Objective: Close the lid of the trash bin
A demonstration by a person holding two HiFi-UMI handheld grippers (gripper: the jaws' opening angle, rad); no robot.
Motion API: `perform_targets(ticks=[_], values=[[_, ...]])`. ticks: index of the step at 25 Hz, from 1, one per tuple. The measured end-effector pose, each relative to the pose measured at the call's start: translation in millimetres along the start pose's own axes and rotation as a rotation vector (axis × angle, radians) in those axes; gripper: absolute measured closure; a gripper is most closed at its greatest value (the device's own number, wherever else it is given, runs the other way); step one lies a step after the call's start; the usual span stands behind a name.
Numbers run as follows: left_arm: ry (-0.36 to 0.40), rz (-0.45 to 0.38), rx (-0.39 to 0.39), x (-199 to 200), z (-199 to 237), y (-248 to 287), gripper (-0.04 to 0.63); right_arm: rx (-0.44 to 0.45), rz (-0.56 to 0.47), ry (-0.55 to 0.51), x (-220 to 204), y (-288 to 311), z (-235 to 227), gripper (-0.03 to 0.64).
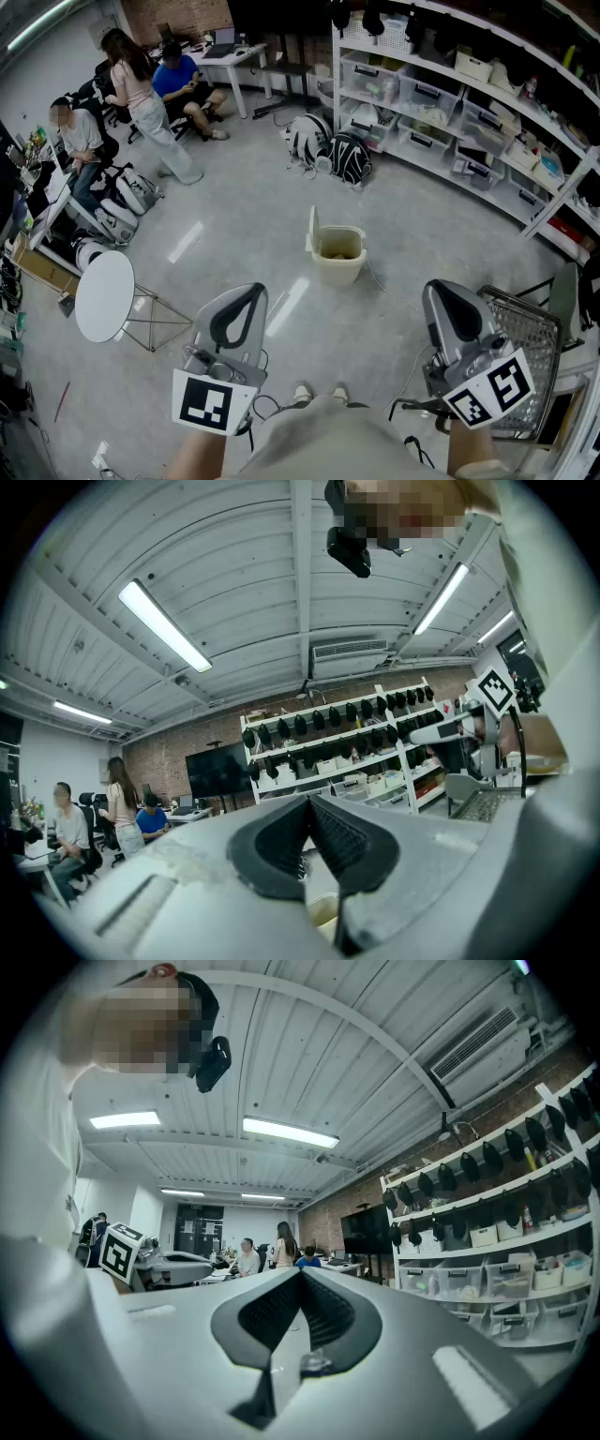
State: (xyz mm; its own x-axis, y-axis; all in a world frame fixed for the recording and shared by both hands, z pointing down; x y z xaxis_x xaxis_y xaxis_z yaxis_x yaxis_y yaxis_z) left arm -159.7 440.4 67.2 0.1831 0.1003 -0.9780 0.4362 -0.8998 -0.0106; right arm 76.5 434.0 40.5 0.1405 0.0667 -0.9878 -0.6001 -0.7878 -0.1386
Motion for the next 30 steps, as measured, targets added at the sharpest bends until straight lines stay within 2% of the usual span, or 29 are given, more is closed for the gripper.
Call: perform_targets(ticks=[6, 19, 25, 30], values=[[-0.002, 0.010, 0.005, -3.7, -14.3, 17.0, 0.592, 0.022, 0.017, -0.031, -7.4, -3.1, -18.6, 0.614], [-0.002, 0.026, 0.017, -9.4, -39.2, 51.7, 0.592, 0.024, 0.038, -0.001, -24.3, -8.1, -63.3, 0.614], [0.007, 0.025, 0.006, -19.6, -29.7, 77.4, 0.592, 0.029, 0.072, -0.003, -46.4, 14.3, -77.4, 0.614], [0.002, 0.037, -0.003, -36.2, -5.5, 108.3, 0.592, 0.012, 0.066, 0.004, -61.3, 49.2, -91.3, 0.614]])
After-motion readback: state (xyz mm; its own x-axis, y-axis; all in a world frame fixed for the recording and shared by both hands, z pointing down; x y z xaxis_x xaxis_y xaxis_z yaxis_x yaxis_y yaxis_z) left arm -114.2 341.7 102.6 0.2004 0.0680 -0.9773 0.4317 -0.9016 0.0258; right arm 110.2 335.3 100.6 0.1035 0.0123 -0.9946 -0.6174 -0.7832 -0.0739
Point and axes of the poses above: the fingertips, and each gripper's own axes: y forward along the fingers, z to its left, x out of its top, the point moved 2 cm from there along -y, backward along the fingers, and after that the axes turned 5 degrees about -z, right-handed, at the moved point
